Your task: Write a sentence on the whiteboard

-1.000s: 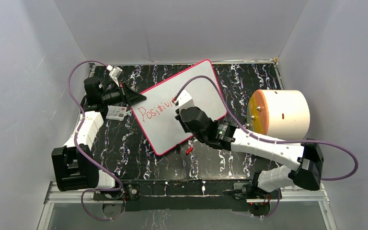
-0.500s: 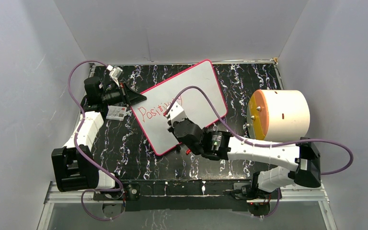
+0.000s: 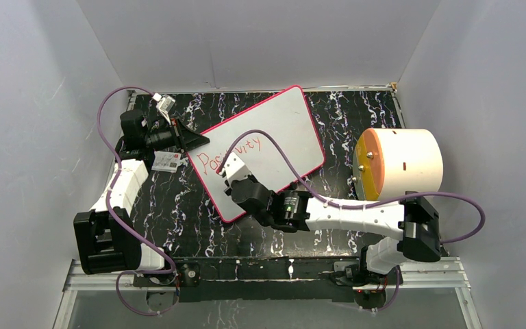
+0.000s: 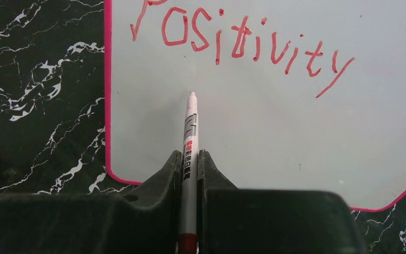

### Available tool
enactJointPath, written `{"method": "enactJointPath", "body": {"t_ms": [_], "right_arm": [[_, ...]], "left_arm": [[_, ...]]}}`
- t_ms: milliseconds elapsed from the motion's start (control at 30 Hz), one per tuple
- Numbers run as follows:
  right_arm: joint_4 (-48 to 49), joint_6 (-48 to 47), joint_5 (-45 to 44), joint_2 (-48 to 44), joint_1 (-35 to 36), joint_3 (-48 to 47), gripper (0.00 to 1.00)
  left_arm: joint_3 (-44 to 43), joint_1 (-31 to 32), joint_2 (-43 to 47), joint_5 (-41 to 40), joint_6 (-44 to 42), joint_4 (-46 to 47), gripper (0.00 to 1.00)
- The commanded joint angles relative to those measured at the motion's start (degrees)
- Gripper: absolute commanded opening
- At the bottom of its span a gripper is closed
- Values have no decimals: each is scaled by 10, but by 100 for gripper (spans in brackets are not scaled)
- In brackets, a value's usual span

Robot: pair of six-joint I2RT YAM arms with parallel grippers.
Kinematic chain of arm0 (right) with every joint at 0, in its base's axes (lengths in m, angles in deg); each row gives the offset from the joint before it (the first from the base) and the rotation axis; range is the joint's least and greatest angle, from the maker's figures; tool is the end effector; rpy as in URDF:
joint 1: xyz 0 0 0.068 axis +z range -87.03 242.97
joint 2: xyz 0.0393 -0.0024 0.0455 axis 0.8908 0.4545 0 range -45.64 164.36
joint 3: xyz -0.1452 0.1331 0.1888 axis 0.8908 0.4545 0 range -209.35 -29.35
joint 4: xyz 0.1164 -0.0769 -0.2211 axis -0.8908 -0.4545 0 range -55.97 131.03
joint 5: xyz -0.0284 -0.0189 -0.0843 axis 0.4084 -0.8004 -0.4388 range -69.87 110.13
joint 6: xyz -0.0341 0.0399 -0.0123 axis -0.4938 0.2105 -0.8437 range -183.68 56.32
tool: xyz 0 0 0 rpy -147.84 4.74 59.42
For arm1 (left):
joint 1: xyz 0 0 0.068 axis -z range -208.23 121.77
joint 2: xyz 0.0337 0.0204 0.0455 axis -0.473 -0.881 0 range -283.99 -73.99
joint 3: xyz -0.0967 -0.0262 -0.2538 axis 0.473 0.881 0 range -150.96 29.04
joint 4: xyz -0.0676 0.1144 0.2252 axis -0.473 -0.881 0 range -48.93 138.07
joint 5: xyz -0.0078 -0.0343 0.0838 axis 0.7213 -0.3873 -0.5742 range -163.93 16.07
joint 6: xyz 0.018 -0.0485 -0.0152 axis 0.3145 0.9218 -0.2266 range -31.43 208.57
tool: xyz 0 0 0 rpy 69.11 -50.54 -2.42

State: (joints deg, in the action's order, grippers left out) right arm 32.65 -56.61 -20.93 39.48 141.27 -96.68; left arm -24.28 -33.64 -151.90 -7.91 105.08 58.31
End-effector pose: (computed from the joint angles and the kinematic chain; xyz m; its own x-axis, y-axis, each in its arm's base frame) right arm 0.0919 0.3280 0.3144 -0.1649 -0.3389 -0.9263 -0.6030 0.7778 -0.1772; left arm 0.2999 -0.0043 0.3023 -0.4763 -0.1611 -0.8644 0.7380 0.4613 -0.4926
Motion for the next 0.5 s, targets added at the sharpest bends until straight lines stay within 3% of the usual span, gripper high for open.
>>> {"method": "enactJointPath", "body": {"t_ms": [0, 467], "right_arm": [[28, -4, -24, 14, 4, -44, 0], [30, -6, -21, 50, 4, -74, 0]], "left_arm": [[9, 2, -11, -64, -47, -34, 0], [8, 1, -11, -64, -46, -33, 0]]}}
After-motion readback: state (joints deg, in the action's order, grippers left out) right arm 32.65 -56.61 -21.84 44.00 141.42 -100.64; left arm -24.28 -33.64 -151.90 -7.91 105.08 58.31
